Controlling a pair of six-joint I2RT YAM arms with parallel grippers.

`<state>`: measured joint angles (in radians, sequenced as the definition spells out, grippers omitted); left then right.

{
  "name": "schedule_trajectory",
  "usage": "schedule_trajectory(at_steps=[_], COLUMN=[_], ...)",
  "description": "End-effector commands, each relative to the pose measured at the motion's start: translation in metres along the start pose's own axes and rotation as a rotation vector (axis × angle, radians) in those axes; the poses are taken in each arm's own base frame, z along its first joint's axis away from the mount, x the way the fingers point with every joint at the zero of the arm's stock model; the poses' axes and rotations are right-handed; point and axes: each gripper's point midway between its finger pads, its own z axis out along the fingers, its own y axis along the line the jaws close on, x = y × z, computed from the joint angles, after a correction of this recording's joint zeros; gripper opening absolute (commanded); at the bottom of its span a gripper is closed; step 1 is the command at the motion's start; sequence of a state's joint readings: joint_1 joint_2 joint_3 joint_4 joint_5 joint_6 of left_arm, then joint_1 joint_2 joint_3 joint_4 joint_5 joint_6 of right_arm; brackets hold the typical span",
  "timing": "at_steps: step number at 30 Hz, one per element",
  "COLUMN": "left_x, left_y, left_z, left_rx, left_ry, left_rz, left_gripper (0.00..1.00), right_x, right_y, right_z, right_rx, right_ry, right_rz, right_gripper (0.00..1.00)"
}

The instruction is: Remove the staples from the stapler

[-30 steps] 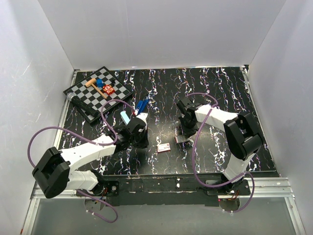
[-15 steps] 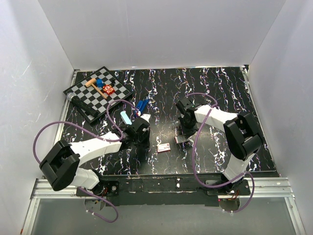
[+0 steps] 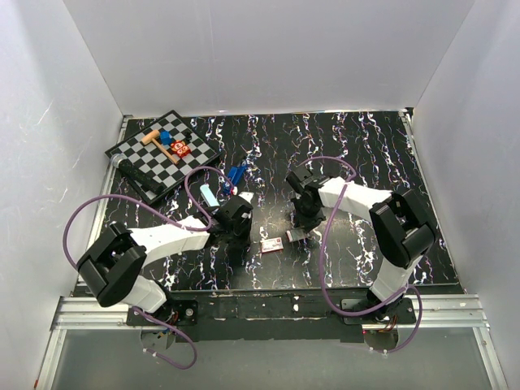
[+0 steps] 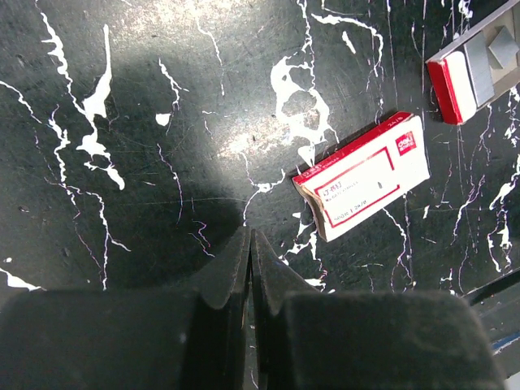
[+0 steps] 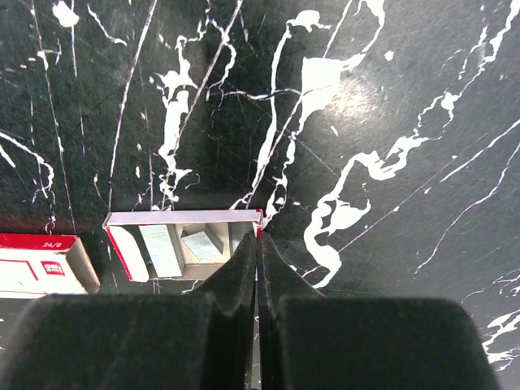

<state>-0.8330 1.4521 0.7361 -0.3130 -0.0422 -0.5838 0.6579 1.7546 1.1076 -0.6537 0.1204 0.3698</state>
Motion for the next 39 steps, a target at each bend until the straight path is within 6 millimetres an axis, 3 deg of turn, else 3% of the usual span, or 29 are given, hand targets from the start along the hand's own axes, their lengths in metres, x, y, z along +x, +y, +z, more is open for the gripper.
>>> schedule_trajectory(at_steps=[1,23,39], left_x=[-0.020,-0.005,-0.001], left_y=[-0.014,-0.025,-0.033], left_z=[-0.003,0.008,0.020], left_rx=[0.043,0.099,0.127], left_ry=[-0.043,0.046,0.096], left_rz=[-0.006,-0.015,-0.015], left_gripper=[0.00,0.00,0.00], right_x=[0.002,0.015,0.015], right_y=[0.008,0.019,0.027], right_z=[-0.013,-0.013,-0.014], right_rx=[-0.025,-0.051,-0.073], right_ry=[-0.022,-0.006,-0.011], right_rz=[0.006,-0.004,0.005], right_gripper=[0.01,0.01,0.01])
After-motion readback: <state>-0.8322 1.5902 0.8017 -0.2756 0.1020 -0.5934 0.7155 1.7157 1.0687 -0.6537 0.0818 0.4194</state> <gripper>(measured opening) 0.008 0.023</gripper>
